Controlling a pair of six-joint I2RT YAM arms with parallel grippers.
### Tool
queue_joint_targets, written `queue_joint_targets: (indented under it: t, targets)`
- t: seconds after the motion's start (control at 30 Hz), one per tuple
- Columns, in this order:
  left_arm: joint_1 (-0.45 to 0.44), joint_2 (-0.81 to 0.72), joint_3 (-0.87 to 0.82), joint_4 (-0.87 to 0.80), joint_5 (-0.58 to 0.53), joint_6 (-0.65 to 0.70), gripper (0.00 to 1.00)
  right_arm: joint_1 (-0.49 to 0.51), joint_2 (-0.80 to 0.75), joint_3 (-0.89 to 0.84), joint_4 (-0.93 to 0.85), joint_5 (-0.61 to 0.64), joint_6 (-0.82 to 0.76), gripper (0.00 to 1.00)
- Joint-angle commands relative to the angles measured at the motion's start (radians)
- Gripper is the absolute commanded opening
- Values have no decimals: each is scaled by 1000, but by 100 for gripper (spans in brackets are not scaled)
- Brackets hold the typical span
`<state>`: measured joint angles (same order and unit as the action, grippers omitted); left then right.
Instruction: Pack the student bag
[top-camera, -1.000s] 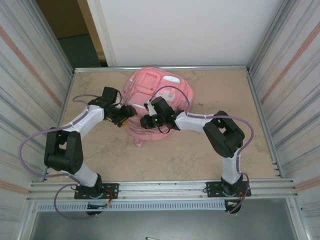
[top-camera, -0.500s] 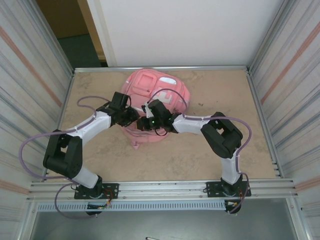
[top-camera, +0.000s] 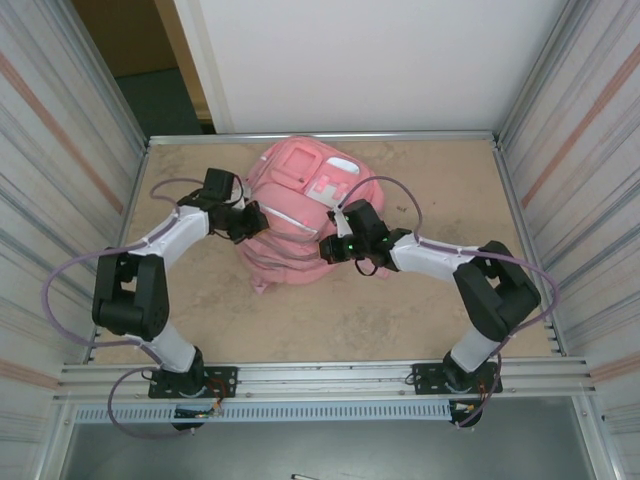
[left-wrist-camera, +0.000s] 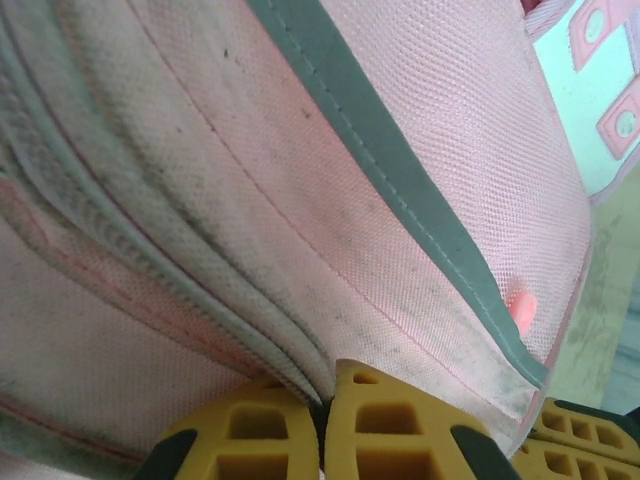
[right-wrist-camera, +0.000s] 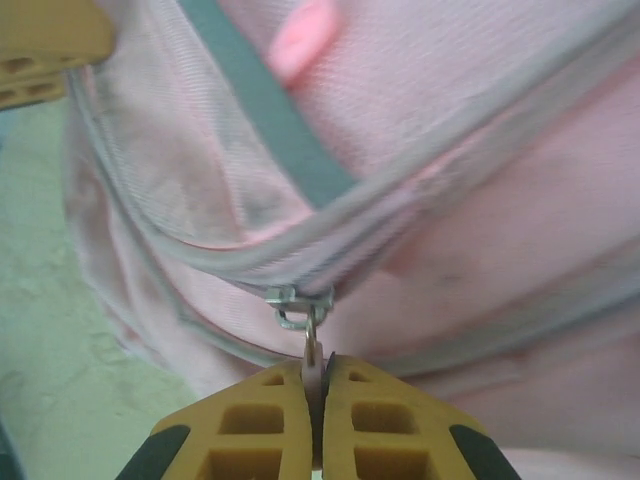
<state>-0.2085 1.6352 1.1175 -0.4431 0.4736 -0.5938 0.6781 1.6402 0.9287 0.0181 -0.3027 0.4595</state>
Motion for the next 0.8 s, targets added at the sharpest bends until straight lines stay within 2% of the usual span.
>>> queue_joint_targets:
  t: [0.0,0.07,0.1,0.17,0.27,0.4,0.53,0.6,0.67,0.7,0.77]
  targets:
    - [65,38,82,-3,23,104,0,0,-59,-5,-180,34,-82,0]
    - [75,51,110,-2,29,90,14,37,-46,37,-186,26,-85,0]
    - [78,52,116,0,17,72,18,53,-37,55,-182,21,-78,0]
    - [81,42,119,3,-7,-9,44,89,-8,91,-150,6,-47,0]
    - [70,-6,72,6,34,-103,50,128,45,141,-92,-11,-10,0]
    - [9,-90,-67,37,8,-241,55,154,118,217,-72,-34,-4,0]
    - [-52,-134,-159,137,-16,-356,59,171,160,249,-43,-85,0,0]
    - [-67,-135,-171,165,-50,-380,58,183,177,270,-53,-105,-4,0]
    - [-61,-114,-147,159,-56,-364,47,196,178,274,-63,-101,-10,0]
    - [-58,-106,-133,146,-58,-349,39,198,174,269,-64,-98,-13,0]
    - [-52,-95,-109,128,-68,-305,10,193,161,246,-80,-71,-33,0]
